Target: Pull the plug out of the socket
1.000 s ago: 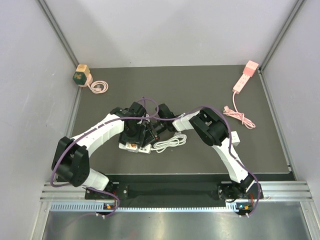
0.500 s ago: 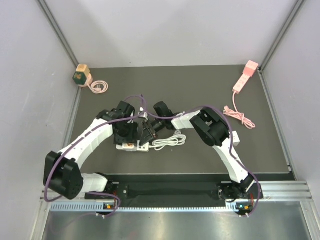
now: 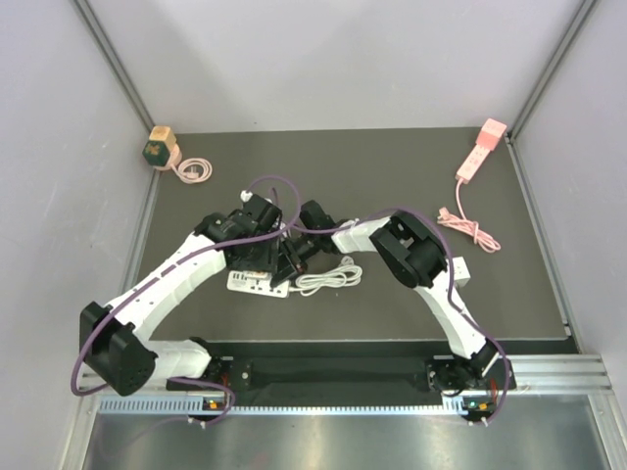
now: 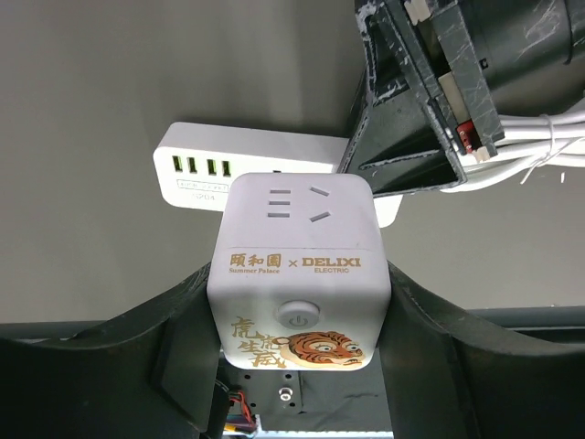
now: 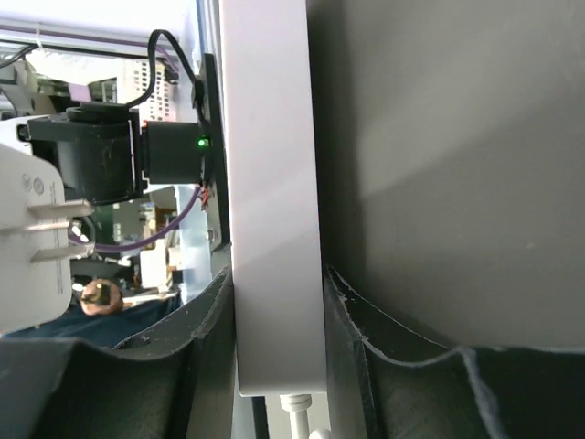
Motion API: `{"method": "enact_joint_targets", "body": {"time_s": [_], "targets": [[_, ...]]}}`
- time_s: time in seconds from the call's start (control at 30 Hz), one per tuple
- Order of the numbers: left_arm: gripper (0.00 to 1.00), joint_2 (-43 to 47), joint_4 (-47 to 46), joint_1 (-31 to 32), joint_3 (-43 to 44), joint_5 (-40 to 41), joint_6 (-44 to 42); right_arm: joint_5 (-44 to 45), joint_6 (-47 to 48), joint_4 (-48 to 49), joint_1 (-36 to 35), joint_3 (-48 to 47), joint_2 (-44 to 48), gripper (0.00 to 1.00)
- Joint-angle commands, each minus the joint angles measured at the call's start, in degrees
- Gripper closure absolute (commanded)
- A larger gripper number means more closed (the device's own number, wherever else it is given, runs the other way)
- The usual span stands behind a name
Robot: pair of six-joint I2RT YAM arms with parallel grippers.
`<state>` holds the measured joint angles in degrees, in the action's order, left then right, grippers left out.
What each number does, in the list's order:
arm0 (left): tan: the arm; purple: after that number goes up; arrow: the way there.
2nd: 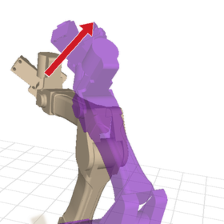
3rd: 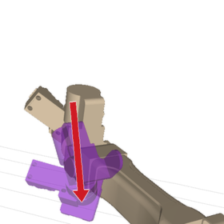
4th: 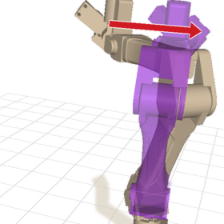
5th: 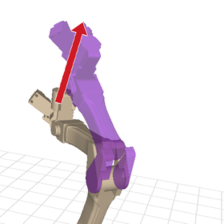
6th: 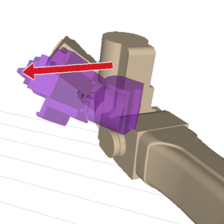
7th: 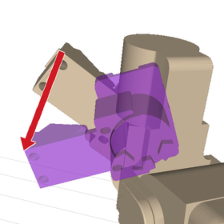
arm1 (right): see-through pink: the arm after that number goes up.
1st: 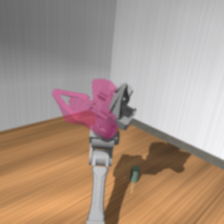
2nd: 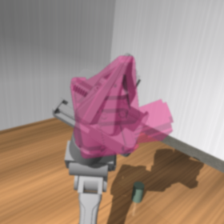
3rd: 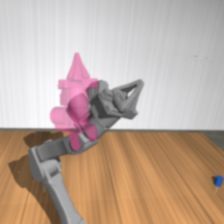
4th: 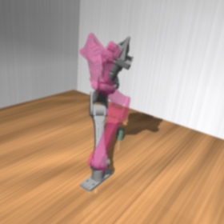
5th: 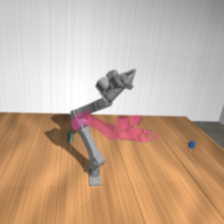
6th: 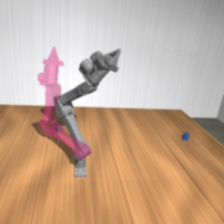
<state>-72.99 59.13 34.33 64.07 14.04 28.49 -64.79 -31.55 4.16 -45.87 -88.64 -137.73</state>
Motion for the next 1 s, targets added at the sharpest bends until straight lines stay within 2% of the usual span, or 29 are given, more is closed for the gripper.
{"method": "enact_joint_targets", "body": {"time_s": [0.0, 0.17, 0.23, 0.27, 0.33, 0.37, 0.57, 0.7, 0.77, 0.93, 0.97], "targets": [[1.0, 0.92, -0.16, 0.3, 1.67, 2.56, 1.74, 13.82, 1.59, -7.17, -1.07, 0.57, -3.07, 1.0], [1.0, 3.29, 3.34, 0.3, 4.91, 9.32, 3.58, 12.33, 1.41, -4.61, -1.07, 1.54, -1.93, 0.99], [1.0, 4.86, 4.06, 0.3, 6.94, 10.73, 3.94, 10.84, -2.18, 1.86, -1.24, 2.94, -0.97, 0.88], [1.0, 5.48, 3.97, 0.39, 7.55, 11.18, 4.2, 10.48, -3.59, 3.9, -1.42, 3.38, 0.08, 0.78], [1.0, 7.76, 3.27, 0.3, 8.78, 10.92, 4.2, 10.48, -5.36, 5.94, -1.59, 2.69, 1.23, 0.7], [1.0, 8.56, 2.66, 0.3, 8.96, 10.57, 4.38, 10.83, -5.45, 5.68, -1.59, 2.25, 2.46, 0.62], [1.0, 10.33, -1.56, 0.3, 8.62, 4.6, 4.47, 14.96, -2.47, -1.43, 1.3, -3.46, 7.38, 0.42], [1.0, 10.85, -7.61, 0.3, 4.75, 1.52, 5.43, 20.12, 0.51, -7.21, 6.47, -4.87, 11.33, 0.34], [1.0, 10.85, -13.67, 0.3, 1.69, -0.33, 5.96, 21.98, 2.01, -9.25, 8.76, -3.65, 15.01, 0.3], [1.0, 9.28, -31.33, 0.65, -5.26, -1.57, 7.89, 30.24, 6.05, -11.01, 18.52, 9.06, 26.53, 0.25], [1.0, 8.57, -38.41, 1.0, -7.54, 0.0, 7.81, 31.73, 7.02, -11.45, 19.92, 11.19, 30.73, 0.23]]}}
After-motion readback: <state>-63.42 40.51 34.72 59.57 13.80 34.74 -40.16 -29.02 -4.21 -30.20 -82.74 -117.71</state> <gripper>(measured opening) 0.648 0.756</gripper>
